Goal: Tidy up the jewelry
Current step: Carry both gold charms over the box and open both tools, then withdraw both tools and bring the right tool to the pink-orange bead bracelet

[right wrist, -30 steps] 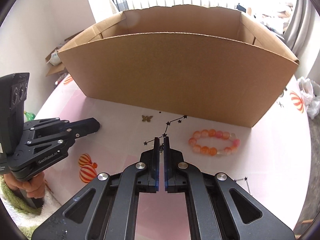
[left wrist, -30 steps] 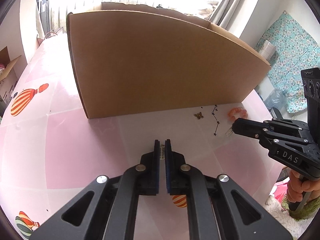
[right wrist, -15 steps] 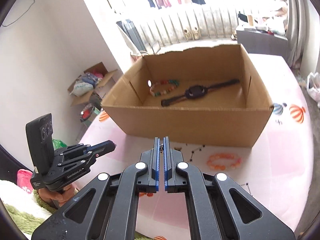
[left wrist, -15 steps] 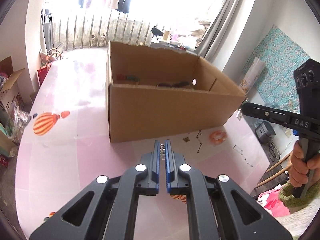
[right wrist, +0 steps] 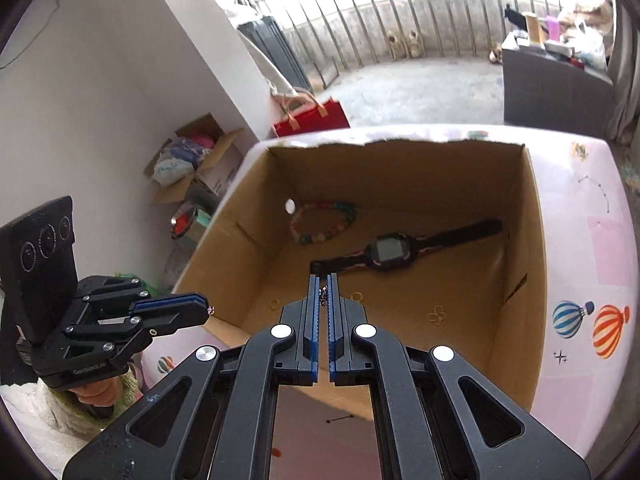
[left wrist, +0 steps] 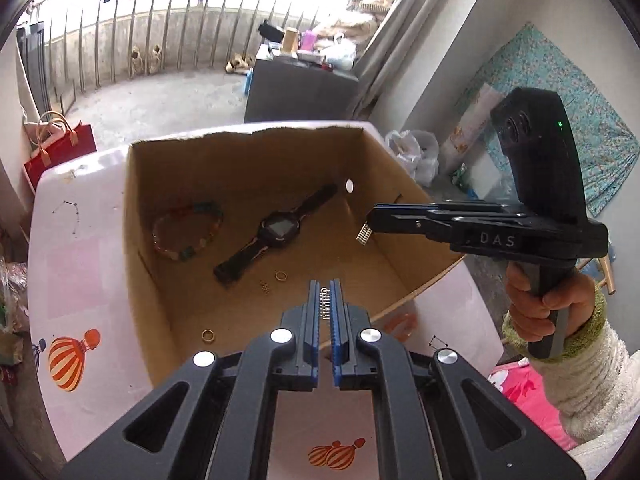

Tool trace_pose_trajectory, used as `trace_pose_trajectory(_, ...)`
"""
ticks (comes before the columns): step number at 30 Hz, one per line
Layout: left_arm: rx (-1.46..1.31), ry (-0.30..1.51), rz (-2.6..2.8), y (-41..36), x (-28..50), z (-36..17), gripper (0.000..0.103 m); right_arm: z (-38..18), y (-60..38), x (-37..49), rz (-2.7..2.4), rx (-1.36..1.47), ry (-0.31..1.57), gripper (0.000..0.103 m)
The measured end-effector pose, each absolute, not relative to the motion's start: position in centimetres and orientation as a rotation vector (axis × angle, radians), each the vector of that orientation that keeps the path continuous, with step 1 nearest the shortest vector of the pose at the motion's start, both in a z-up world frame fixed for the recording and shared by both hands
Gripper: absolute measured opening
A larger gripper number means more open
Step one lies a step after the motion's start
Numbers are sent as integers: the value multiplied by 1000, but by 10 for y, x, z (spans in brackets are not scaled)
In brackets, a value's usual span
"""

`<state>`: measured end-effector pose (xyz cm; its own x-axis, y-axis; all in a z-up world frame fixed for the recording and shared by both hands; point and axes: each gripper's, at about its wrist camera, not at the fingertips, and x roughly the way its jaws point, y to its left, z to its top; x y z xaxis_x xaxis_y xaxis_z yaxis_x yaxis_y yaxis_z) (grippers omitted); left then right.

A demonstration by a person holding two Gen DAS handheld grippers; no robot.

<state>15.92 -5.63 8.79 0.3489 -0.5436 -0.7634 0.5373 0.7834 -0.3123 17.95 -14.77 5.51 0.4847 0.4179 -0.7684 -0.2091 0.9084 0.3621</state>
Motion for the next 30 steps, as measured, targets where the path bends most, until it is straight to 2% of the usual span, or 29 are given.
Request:
trace_pose_trajectory(7, -16, 1271, -696, -93, 212, 43, 5, 11, -154, 213, 357, 176, 1171, 3)
trace_pose_trajectory(9, -26, 1309, -692, -98, 220, 36, 5, 9, -157, 216, 351, 169, 1185, 6)
trace_pose_trajectory(14, -50, 1347, -673, -104, 230, 32, 5, 11, -168, 216, 360, 188, 1172, 7)
trace_pose_trajectory(17, -53, 1356, -672, -104, 232, 28, 7, 17, -173, 214, 360, 205, 1147, 11)
trace_pose_trajectory(20, -43, 1344, -665, -105, 229, 31, 15, 26, -181, 209, 356, 227, 1110, 16)
trace_pose_trajectory(23, -37, 1287, -652, -101, 227, 37, 15, 38, -189, 200, 357, 259, 1060, 17)
trace_pose_trajectory(27, -1, 1122, -649, -87, 205, 66, 17, 62, -203, 170, 359, 312, 943, 23)
trace_pose_trajectory(30, 70, 981, -652, -72, 169, 88, 31, 81, -212, 130, 364, 325, 837, 25)
